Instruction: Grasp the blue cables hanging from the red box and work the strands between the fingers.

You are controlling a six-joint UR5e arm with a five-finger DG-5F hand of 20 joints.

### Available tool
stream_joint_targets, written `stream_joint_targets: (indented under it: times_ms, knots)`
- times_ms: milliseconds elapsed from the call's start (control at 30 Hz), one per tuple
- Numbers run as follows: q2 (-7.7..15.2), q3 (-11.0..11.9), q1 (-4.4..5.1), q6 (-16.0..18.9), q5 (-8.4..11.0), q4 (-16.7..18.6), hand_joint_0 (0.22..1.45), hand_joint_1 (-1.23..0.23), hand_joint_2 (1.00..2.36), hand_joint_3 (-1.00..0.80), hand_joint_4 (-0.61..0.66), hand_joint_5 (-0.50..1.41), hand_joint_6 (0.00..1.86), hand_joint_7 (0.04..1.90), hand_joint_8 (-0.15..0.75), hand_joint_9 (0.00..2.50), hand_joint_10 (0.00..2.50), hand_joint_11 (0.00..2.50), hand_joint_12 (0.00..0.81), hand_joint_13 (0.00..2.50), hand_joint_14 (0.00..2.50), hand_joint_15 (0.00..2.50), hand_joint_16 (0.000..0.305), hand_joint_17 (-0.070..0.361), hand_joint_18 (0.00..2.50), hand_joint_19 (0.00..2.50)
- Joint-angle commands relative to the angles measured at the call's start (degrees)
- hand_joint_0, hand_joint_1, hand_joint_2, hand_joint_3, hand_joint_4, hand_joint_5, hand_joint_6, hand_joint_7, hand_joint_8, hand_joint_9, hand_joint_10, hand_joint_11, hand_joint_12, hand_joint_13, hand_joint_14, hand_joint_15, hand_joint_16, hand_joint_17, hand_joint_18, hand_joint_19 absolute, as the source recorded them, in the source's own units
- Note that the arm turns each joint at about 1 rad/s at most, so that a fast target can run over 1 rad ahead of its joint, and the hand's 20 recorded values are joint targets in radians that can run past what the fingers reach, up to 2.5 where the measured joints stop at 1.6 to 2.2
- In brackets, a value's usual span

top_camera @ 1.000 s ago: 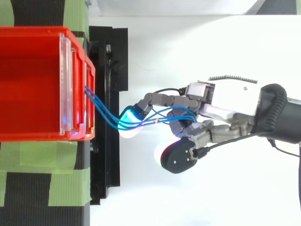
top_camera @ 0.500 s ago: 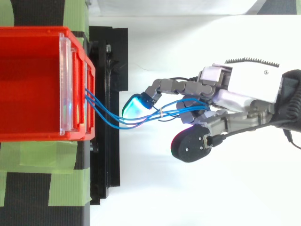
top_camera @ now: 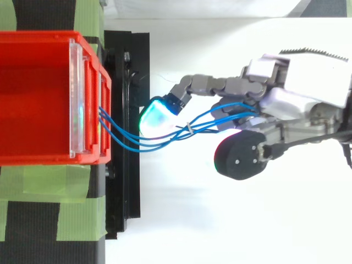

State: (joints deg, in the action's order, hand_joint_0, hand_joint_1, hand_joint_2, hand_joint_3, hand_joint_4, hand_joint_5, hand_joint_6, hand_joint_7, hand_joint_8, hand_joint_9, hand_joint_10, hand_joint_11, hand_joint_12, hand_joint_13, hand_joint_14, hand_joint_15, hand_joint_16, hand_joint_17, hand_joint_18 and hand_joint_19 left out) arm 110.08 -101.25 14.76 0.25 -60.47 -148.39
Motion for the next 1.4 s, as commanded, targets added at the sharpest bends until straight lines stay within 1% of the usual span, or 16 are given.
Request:
stream_joint_targets:
  times_ms: [0, 133, 233, 300, 333, 400, 467, 567, 700, 1033, 1067, 1100, 1133, 1167, 1233, 1367]
  knots:
    - [-1.2, 0.0, 0.01, -1.3, 0.71, -0.2, 0.79, -0.56, 1.0, -1.0, 0.27, 0.13, 0.01, 1.14, 0.412, 0.65, 2.5, 2.42, 0.506, 1.01, 2.5, 1.57, 0.057, 0.128, 1.26, 0.83]
    - [-1.3, 0.0, 0.01, -1.1, 0.8, -0.2, 0.81, -0.57, 1.0, -1.0, 0.22, 0.18, 0.0, 1.22, 0.412, 0.65, 2.5, 2.42, 0.506, 1.01, 2.5, 1.57, 0.057, 0.128, 1.26, 0.83]
    - [-1.2, 0.1, 0.01, -1.2, 0.88, -0.2, 0.81, -0.58, 1.0, -0.98, 0.21, 0.2, 0.02, 1.27, 0.412, 0.65, 2.5, 2.42, 0.506, 1.01, 2.5, 1.57, 0.057, 0.128, 1.26, 0.83]
    - [-1.2, 0.0, 0.01, -1.2, 0.97, -0.2, 0.82, -0.58, 1.0, -0.97, 0.2, 0.19, 0.09, 1.25, 0.412, 0.65, 2.5, 2.42, 0.506, 1.01, 2.5, 1.57, 0.057, 0.128, 1.26, 0.83]
    - [-1.2, 0.0, 0.01, -1.2, 0.97, -0.2, 0.82, -0.59, 1.0, -0.96, 0.2, 0.18, 0.16, 1.23, 0.412, 0.65, 2.5, 2.42, 0.506, 1.01, 2.5, 1.57, 0.057, 0.128, 1.26, 0.83]
    - [-1.2, 0.0, 0.01, -1.5, 1.32, -0.2, 0.83, -0.59, 1.0, -0.96, 0.2, 0.17, 0.22, 1.21, 0.412, 0.65, 2.5, 2.42, 0.506, 1.01, 2.5, 1.57, 0.057, 0.128, 1.26, 0.83]
    - [-1.2, 0.0, 0.01, -1.4, 1.94, -0.3, 0.84, -0.6, 1.0, -0.94, 0.19, 0.15, 0.31, 1.19, 0.412, 0.65, 2.5, 2.42, 0.506, 1.01, 2.5, 1.57, 0.057, 0.128, 1.26, 0.83]
    - [-1.2, 0.0, 0.01, -1.2, 2.2, -0.6, 0.85, -0.61, 1.0, -0.91, 0.18, 0.14, 0.43, 1.15, 0.412, 0.65, 2.5, 2.42, 0.506, 1.01, 2.5, 1.57, 0.057, 0.128, 1.26, 0.83]
    - [-1.2, 0.1, 0.01, -1.3, 2.55, -0.6, 0.87, -0.62, 1.0, -0.89, 0.19, 0.13, 0.52, 1.13, 0.412, 0.65, 2.5, 2.42, 0.506, 1.01, 2.5, 1.57, 0.057, 0.128, 1.26, 0.83]
    - [-1.1, 0.1, 0.01, -1.7, 4.84, -2.0, 0.86, -0.61, 1.0, -0.92, 0.19, 0.13, 0.53, 1.12, 0.412, 0.65, 2.5, 2.42, 0.506, 1.01, 2.5, 1.57, 0.057, 0.128, 1.26, 0.83]
    - [-1.2, 0.1, 0.01, -1.9, 5.89, -2.5, 0.85, -0.61, 1.0, -0.92, 0.2, 0.13, 0.52, 1.12, 0.412, 0.65, 2.5, 2.42, 0.506, 1.01, 2.5, 1.57, 0.057, 0.128, 1.26, 0.83]
    - [-1.2, 0.1, 0.01, -1.9, 5.89, -2.5, 0.85, -0.61, 1.0, -0.92, 0.2, 0.13, 0.52, 1.12, 0.412, 0.65, 2.5, 2.42, 0.506, 1.01, 2.5, 1.57, 0.057, 0.128, 1.26, 0.83]
    - [-1.2, 0.0, 0.01, -2.3, 7.3, -2.6, 0.85, -0.61, 1.0, -0.92, 0.2, 0.14, 0.52, 1.12, 0.412, 0.65, 2.5, 2.42, 0.506, 1.01, 2.5, 1.57, 0.057, 0.128, 1.26, 0.83]
    - [-1.2, 0.0, 0.01, -2.3, 7.65, -2.6, 0.85, -0.61, 1.0, -0.93, 0.2, 0.14, 0.51, 1.13, 0.412, 0.65, 2.5, 2.42, 0.506, 1.01, 2.5, 1.57, 0.057, 0.128, 1.26, 0.83]
    - [-1.2, 0.1, 0.01, -2.4, 8.18, -2.4, 0.85, -0.61, 1.0, -0.93, 0.2, 0.14, 0.5, 1.13, 0.412, 0.65, 2.5, 2.42, 0.506, 1.01, 2.5, 1.57, 0.057, 0.128, 1.26, 0.83]
    - [-1.2, 0.2, 0.01, -3.2, 8.44, -2.3, 0.85, -0.61, 1.0, -0.9, 0.2, 0.16, 0.52, 1.14, 0.412, 0.65, 2.5, 2.42, 0.506, 1.01, 2.5, 1.57, 0.057, 0.128, 1.26, 0.83]
